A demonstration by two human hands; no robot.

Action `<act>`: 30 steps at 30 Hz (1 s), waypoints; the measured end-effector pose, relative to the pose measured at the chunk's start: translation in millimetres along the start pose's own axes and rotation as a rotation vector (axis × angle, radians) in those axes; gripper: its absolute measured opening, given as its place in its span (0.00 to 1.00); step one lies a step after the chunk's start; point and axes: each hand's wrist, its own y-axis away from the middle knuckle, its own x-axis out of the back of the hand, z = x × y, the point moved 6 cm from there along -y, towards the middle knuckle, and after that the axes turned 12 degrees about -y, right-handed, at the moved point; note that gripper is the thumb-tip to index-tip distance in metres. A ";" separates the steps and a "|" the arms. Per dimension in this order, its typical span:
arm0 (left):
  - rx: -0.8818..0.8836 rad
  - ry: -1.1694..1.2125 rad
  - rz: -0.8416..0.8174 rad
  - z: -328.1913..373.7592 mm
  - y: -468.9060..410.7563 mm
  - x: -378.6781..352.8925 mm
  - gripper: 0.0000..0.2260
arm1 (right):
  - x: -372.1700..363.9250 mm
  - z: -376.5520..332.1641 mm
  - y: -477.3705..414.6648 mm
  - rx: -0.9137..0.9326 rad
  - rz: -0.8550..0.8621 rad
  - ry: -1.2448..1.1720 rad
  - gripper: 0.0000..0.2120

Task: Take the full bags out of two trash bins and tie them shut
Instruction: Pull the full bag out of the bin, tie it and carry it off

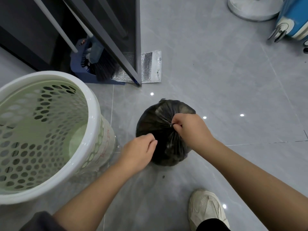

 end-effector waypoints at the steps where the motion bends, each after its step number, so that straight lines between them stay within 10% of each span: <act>1: 0.042 0.076 0.016 -2.6 -3.3 4.9 0.09 | 0.3 -2.7 3.2 0.080 0.013 0.058 0.05; 14: 0.188 0.923 -0.188 25.7 -43.9 39.6 0.08 | -2.9 -9.1 49.3 0.825 -0.147 0.178 0.08; 21: 0.156 0.829 -0.464 36.0 -51.0 16.4 0.16 | -8.7 -11.1 51.4 0.858 -0.270 0.161 0.09; 30: 0.224 0.942 -0.180 10.6 -42.0 5.5 0.17 | 1.5 8.5 39.1 0.511 -0.015 -0.417 0.05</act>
